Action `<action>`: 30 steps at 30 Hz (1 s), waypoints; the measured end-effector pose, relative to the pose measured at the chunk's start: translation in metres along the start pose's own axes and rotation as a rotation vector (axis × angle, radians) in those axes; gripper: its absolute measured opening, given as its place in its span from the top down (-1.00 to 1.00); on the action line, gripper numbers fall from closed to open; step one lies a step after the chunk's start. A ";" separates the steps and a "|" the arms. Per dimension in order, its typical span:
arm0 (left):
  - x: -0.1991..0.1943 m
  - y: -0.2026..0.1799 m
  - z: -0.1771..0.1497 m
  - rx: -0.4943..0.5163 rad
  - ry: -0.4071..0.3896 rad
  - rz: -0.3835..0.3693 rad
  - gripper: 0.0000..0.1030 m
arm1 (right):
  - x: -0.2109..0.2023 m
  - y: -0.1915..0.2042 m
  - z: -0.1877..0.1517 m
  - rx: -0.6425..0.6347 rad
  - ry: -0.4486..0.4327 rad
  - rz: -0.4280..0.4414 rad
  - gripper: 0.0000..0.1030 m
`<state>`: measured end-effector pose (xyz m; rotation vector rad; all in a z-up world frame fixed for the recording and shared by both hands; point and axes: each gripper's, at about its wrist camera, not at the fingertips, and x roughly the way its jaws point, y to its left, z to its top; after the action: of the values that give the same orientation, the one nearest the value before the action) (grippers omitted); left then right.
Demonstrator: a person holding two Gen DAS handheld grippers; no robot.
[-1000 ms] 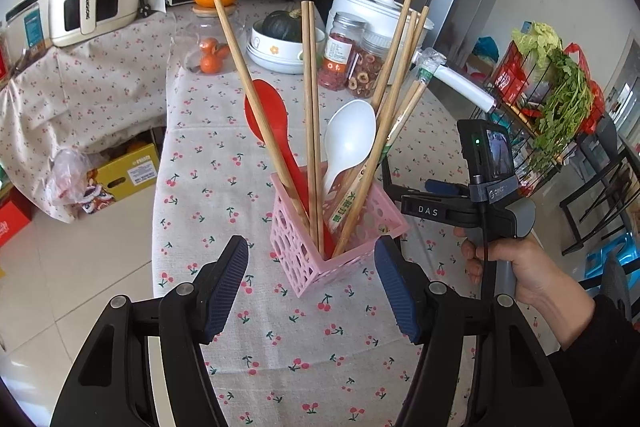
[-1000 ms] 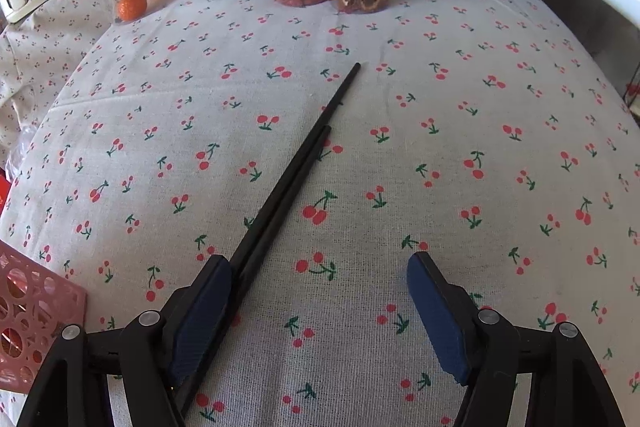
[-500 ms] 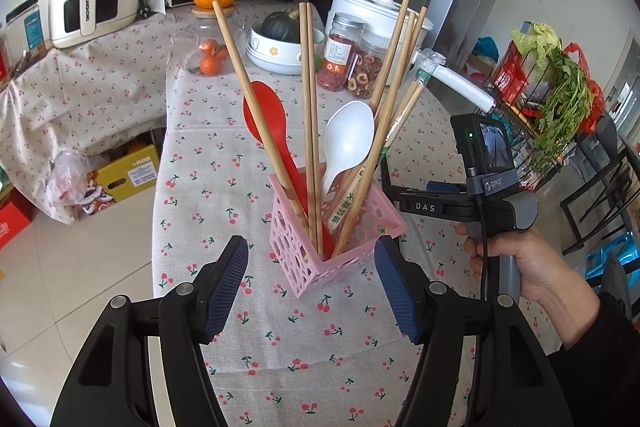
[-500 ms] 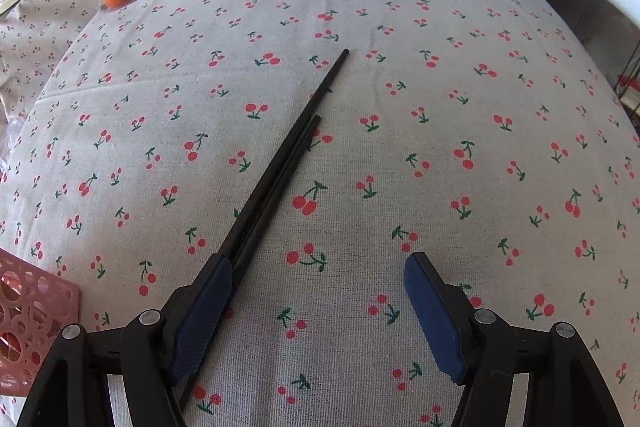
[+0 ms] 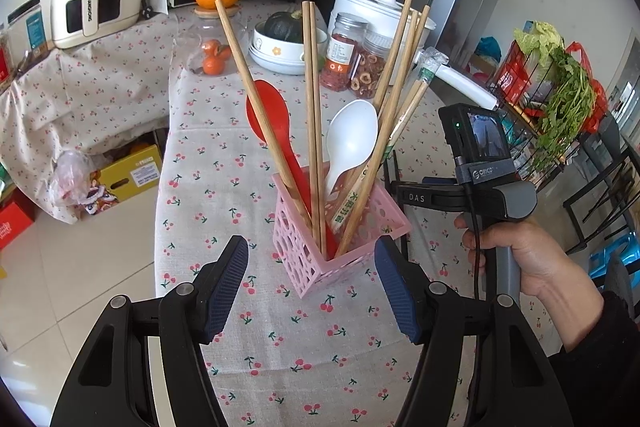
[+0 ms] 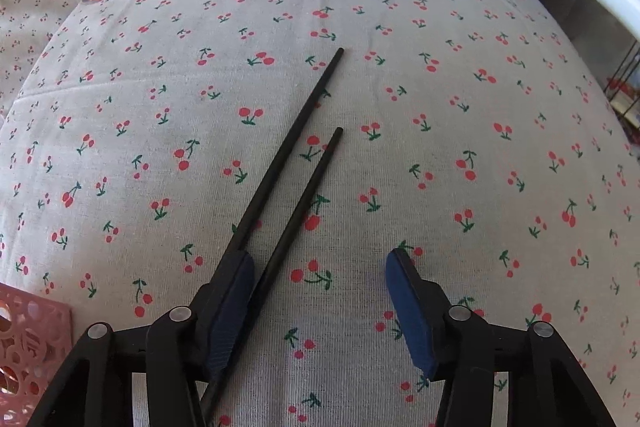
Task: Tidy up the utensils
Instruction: 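Grasp one black chopstick with the right tool while the left tool grasps the other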
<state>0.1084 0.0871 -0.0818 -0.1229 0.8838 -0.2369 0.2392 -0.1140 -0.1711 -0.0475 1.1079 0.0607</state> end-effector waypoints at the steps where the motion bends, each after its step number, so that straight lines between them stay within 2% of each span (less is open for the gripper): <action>1: -0.001 -0.001 0.000 0.003 0.000 -0.001 -0.33 | -0.001 -0.003 0.001 0.010 0.006 -0.007 0.22; 2: -0.002 -0.002 0.000 0.004 -0.002 -0.004 -0.33 | -0.002 -0.006 0.002 0.018 0.013 -0.012 0.59; 3: -0.004 -0.003 0.000 0.005 -0.006 -0.009 -0.33 | -0.002 -0.011 0.002 0.028 0.024 -0.012 0.76; 7: -0.018 -0.017 0.003 0.057 -0.038 0.019 -0.33 | -0.007 -0.040 -0.002 0.105 0.057 0.013 0.92; 10: -0.034 -0.034 0.005 0.099 -0.079 0.022 -0.32 | -0.021 -0.063 -0.006 0.140 0.046 0.017 0.92; 12: -0.040 -0.050 0.005 0.126 -0.089 -0.003 -0.32 | -0.035 -0.078 -0.008 0.166 0.030 0.032 0.92; 16: -0.037 -0.095 0.005 0.206 -0.061 -0.053 -0.31 | -0.063 -0.105 -0.015 0.207 -0.007 0.073 0.92; 20: -0.024 -0.141 0.018 0.275 -0.039 -0.063 -0.20 | -0.085 -0.129 -0.023 0.247 -0.035 0.114 0.92; 23: 0.004 -0.168 0.032 0.289 0.013 -0.053 -0.13 | -0.097 -0.147 -0.028 0.274 -0.056 0.134 0.92; 26: 0.049 -0.185 0.054 0.235 0.090 -0.067 0.00 | -0.102 -0.167 -0.033 0.319 -0.064 0.153 0.91; 30: 0.119 -0.194 0.081 0.218 0.168 0.033 0.22 | -0.099 -0.183 -0.038 0.361 -0.052 0.187 0.91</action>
<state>0.2141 -0.1306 -0.0808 0.1159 1.0199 -0.3145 0.1749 -0.3011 -0.0979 0.3797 1.0548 0.0283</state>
